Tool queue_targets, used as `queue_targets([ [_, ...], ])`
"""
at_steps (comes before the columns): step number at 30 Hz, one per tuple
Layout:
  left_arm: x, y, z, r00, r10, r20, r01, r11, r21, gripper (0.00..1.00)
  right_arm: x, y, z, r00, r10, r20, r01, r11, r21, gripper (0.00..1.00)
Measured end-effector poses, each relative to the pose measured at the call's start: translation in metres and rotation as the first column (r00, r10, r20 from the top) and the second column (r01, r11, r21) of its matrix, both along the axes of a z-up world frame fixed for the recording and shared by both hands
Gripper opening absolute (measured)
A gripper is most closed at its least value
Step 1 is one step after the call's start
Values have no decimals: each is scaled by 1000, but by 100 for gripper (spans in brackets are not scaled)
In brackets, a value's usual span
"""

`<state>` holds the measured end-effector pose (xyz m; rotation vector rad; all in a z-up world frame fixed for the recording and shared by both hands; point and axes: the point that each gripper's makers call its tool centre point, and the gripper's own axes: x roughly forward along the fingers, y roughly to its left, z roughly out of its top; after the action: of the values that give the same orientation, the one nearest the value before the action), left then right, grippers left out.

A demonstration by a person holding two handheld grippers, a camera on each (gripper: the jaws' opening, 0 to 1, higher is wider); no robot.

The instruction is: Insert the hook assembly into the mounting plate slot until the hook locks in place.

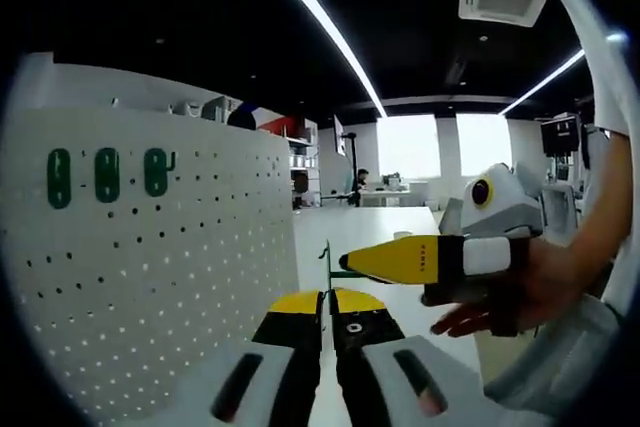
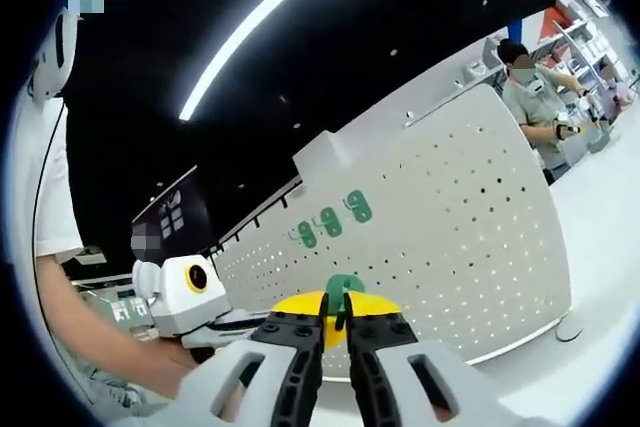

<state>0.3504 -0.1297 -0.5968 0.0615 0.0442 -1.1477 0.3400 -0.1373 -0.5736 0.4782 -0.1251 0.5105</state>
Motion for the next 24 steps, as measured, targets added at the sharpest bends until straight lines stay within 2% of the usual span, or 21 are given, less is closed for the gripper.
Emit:
queue_targets([
  [16,-3,0,-2,1000,6,-9,-6,1000,-1,3,2,0,-6,999,-7,-33,7,1000,-5,2],
  [21,-4,0,2,1000,7,18,-7,1000,6,3,2,3,-9,999,2,-44,-3,1000,-25,3],
  [24,-4,-2,2,1000,-2,19,2,1000,6,3,2,1,-6,999,-21,-25,20,999,-38,2],
])
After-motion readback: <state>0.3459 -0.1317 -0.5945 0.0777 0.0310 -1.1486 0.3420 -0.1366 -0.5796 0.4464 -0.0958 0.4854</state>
